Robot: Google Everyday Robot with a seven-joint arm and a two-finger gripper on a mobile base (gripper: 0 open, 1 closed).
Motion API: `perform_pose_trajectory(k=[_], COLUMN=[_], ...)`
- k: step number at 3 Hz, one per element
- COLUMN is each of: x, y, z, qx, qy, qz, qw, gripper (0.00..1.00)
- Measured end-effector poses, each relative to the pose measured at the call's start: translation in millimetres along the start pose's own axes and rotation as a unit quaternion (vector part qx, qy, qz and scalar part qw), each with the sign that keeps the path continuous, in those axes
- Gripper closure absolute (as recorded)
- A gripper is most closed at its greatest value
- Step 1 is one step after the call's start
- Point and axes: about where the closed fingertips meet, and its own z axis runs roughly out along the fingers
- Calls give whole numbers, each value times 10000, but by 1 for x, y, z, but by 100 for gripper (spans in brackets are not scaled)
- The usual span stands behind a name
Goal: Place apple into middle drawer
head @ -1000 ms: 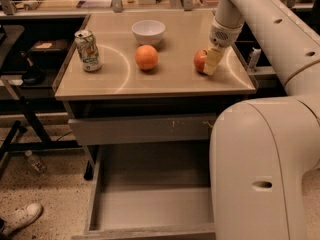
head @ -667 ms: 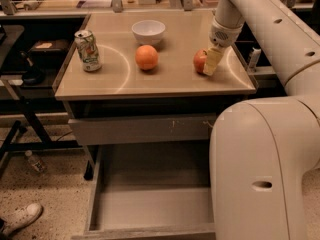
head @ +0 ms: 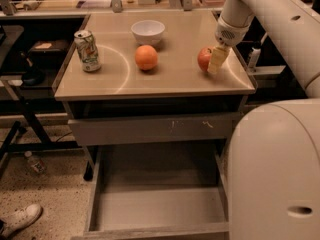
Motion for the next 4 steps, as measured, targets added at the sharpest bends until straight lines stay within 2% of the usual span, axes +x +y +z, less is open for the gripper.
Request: perform_pose_trajectory(k=[1,2,3,4], x=[33,69,78,78], y=[23,57,68,69], z=[-14,-20,-7,-8], qx=[12,-63,-221,-221], qy=[-32,2,154,155], qz=[237,402,373,373], qw=[9997,9992,9989,9989], gripper=[100,100,100,100])
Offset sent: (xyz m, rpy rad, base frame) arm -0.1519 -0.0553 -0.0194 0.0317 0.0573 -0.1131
